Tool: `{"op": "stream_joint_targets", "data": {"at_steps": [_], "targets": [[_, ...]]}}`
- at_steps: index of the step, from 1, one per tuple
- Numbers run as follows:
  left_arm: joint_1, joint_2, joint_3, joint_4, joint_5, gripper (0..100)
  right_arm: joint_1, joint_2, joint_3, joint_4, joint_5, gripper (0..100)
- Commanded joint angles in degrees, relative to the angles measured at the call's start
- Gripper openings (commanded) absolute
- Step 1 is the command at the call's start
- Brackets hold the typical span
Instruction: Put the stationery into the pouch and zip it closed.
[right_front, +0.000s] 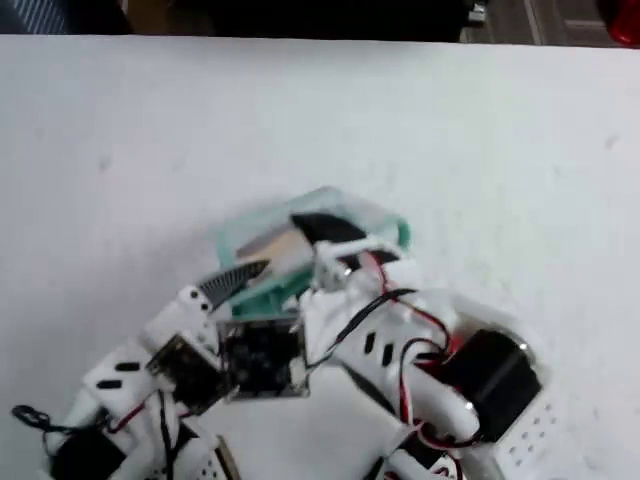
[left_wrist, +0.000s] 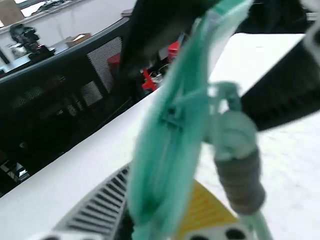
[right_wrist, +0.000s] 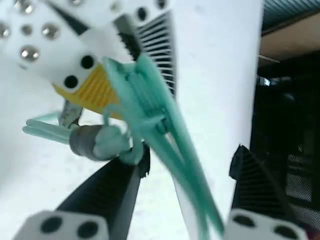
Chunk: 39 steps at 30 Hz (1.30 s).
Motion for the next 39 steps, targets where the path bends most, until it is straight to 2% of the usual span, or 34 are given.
{"op": "stream_joint_targets", "data": {"at_steps": [1, 10, 14, 21, 23, 27, 35, 39], "targets": [[-4.8, -0.7, 4.6, -9.6, -0.1, 2, 6.4, -0.6, 0.0, -2.7, -0.4, 24.3], [-7.3, -0.7, 8.5, -9.6, 0.3, 2, 14.5, -0.7, 0.0, -6.3, -0.6, 24.3], [-7.3, -0.7, 8.5, -7.8, 4.2, 2, 18.0, -0.7, 0.0, -9.3, -0.7, 24.1], [-6.9, -0.7, 9.8, -6.9, 4.7, 2, 18.3, -0.7, 0.4, -9.3, -1.3, 24.0], [-7.1, -0.7, 10.5, -7.0, 4.7, 2, 18.2, -0.7, 1.3, -8.5, -5.2, 21.4], [-7.3, -0.7, 10.7, -7.1, 4.7, 2, 16.0, -0.7, 4.6, -9.4, -11.6, 1.6], [-7.3, -0.7, 10.7, -7.0, 4.7, 2, 10.9, -0.7, 10.7, -11.3, -24.4, 15.1], [-7.3, -0.7, 10.7, -7.0, 4.7, 2, 7.7, -1.9, 12.7, -13.3, -32.7, 16.3]]}}
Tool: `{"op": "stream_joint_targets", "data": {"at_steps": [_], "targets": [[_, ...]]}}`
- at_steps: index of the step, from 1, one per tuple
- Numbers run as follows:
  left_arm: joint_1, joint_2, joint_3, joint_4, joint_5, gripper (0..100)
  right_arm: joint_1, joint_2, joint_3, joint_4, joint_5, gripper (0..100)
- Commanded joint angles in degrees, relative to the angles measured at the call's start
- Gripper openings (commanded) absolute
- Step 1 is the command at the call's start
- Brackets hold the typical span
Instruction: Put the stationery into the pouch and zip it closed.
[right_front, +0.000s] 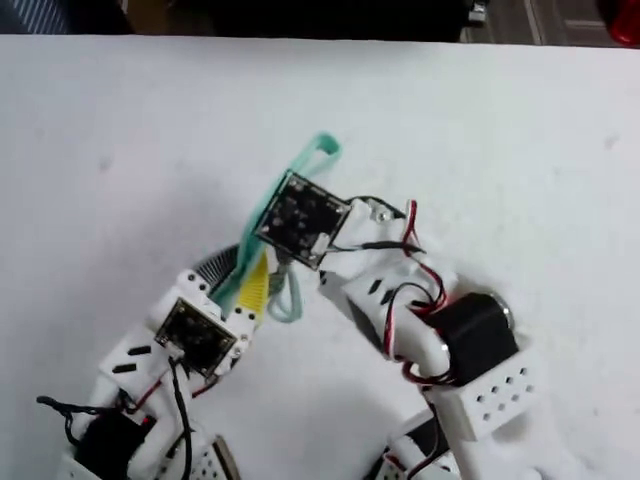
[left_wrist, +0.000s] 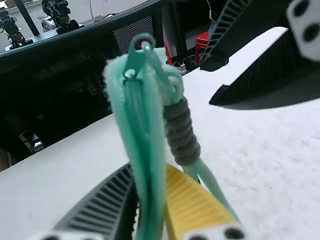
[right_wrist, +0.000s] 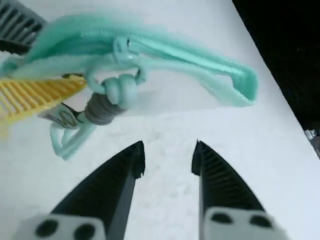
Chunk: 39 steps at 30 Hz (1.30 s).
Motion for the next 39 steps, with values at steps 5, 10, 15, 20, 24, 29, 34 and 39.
{"op": "stream_joint_targets", "data": {"at_steps": [5, 10, 15, 20, 24, 29, 34, 39], "targets": [[-0.7, 0.2, 0.2, 0.4, 0.8, 2, -6.1, -11.2, 12.0, -12.8, -8.8, 16.3], [-0.7, 0.2, 0.2, 0.4, 0.8, 2, -6.3, -19.2, 24.4, -23.3, -8.8, 16.3], [-0.7, 0.2, 0.4, 0.4, 0.8, 2, -7.9, -20.4, 25.9, -25.5, -8.8, 16.3], [-0.7, 0.2, 0.4, 0.4, 0.8, 2, -10.8, -21.4, 20.0, -18.1, -8.4, 16.2], [-0.7, 0.2, 0.4, 0.4, 0.8, 2, -11.2, -21.3, 18.9, -17.2, -8.4, 16.2], [-0.6, 0.2, 0.4, 0.4, 0.8, 2, -11.3, -20.8, 16.9, -18.5, -8.4, 16.2], [-0.6, 0.2, 0.4, 0.4, 0.8, 2, -11.2, -20.8, 19.3, -23.0, -8.4, 16.2], [-0.5, 0.2, 0.4, 0.4, 0.8, 2, -11.3, -20.8, 20.9, -23.3, -8.8, 16.2]]}}
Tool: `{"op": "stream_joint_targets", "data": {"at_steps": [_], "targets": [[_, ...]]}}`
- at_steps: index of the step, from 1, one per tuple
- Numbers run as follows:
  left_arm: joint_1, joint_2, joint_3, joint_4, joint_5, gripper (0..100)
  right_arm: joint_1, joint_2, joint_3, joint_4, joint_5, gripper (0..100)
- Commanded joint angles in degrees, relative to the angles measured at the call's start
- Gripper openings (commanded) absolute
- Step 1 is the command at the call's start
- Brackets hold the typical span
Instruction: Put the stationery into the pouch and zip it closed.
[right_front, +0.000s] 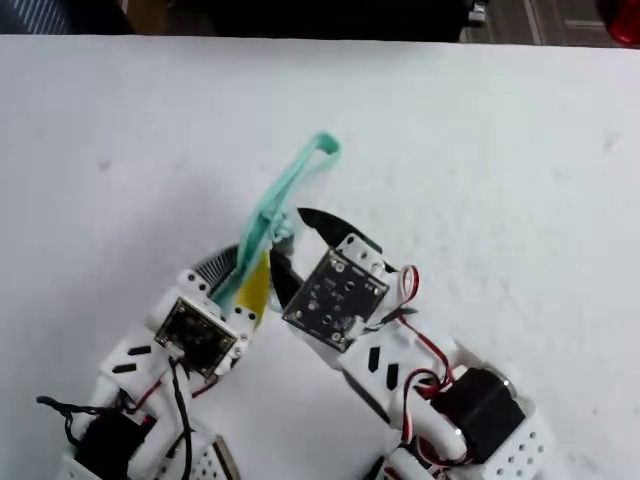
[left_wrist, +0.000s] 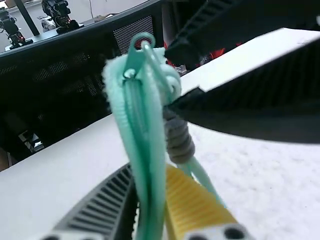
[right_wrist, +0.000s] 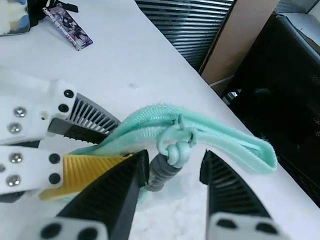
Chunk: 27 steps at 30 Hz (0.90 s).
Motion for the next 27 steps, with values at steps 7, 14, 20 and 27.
{"op": "stream_joint_targets", "data": {"at_steps": [7, 14, 20, 27], "targets": [[-0.3, 0.3, 0.4, 0.4, 0.8, 2, -0.5, 3.3, 0.4, -2.3, -0.5, 16.2], [-0.2, 0.3, 0.2, 1.4, 0.8, 2, -0.5, 6.8, 0.1, -5.9, -0.5, 8.9], [-0.2, 0.3, 0.0, 1.3, 0.5, 3, -0.2, 6.2, -1.0, -5.7, -0.1, 1.2], [-2.0, 0.3, -8.2, 10.0, 8.5, 20, -0.1, 2.3, -11.4, 0.2, 0.0, 1.7]]}}
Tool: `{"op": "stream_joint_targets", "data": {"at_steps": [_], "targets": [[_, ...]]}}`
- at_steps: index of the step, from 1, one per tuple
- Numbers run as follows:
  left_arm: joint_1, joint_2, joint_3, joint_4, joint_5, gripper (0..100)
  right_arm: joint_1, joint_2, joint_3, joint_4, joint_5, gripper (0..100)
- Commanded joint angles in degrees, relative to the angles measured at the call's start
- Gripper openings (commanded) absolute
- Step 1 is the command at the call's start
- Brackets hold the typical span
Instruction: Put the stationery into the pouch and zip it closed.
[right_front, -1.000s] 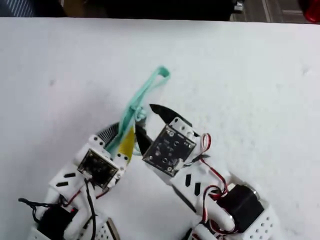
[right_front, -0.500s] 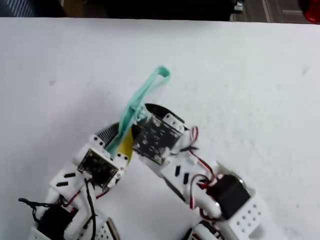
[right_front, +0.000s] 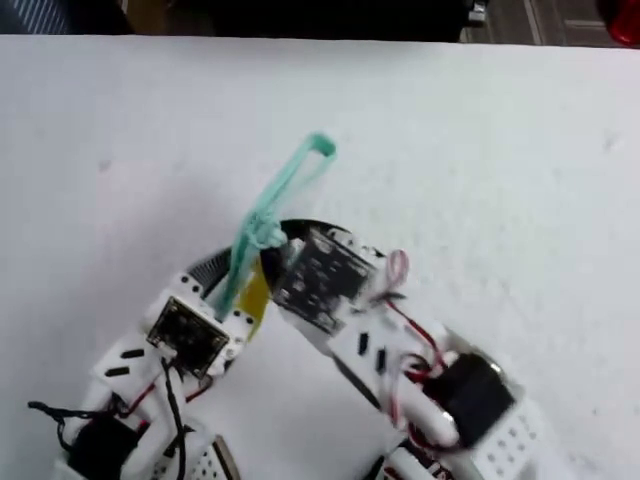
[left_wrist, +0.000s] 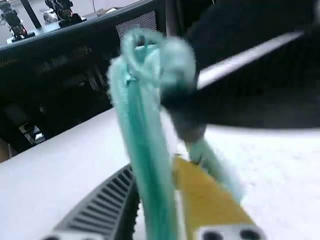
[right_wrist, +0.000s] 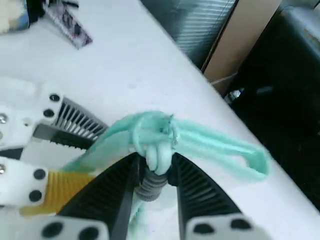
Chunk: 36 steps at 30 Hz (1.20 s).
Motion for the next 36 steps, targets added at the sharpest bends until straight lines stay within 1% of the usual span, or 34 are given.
{"op": "stream_joint_targets", "data": {"at_steps": [1, 5, 13, 19, 25, 27, 30, 32, 33, 34, 36], "targets": [[-2.2, 0.3, -6.2, 5.9, 9.1, 21, -0.3, -0.9, -6.1, 1.3, -0.1, 1.7], [-5.0, 0.3, -7.2, 6.2, 9.6, 21, -0.2, 0.7, -7.5, 3.3, -0.1, 1.7], [-5.0, 0.3, -8.1, 6.3, 9.6, 21, -0.2, 3.3, -15.6, 5.1, 0.0, 1.7], [-5.0, 0.3, -14.2, 10.6, 9.9, 21, -0.2, 10.9, -17.2, 5.2, 0.0, 1.7], [-4.5, 0.3, -14.2, 8.7, 9.8, 21, -0.4, 11.5, -17.3, 6.5, -0.1, 1.7], [-4.5, 0.3, -14.2, 8.9, 9.7, 17, -0.3, 11.5, -17.2, 6.9, -0.1, 1.7], [-4.5, 0.3, -14.2, 9.1, 9.6, 1, -0.1, 11.7, -17.1, 6.6, -0.1, 1.7], [-4.4, 0.3, -14.2, 9.3, 9.6, 4, -0.1, 12.0, -17.2, 5.3, -0.1, 1.7], [-4.4, 0.3, -14.2, 9.7, 9.6, 3, -0.1, 12.0, -17.0, 3.6, 0.3, 1.7], [-4.4, 0.3, -14.2, 9.8, 9.6, 2, 0.3, 12.1, -17.0, 2.1, 2.0, 1.7], [-4.3, 0.3, -14.2, 10.0, 9.5, 2, 2.0, 13.0, -17.0, -0.7, 7.0, 1.7]]}}
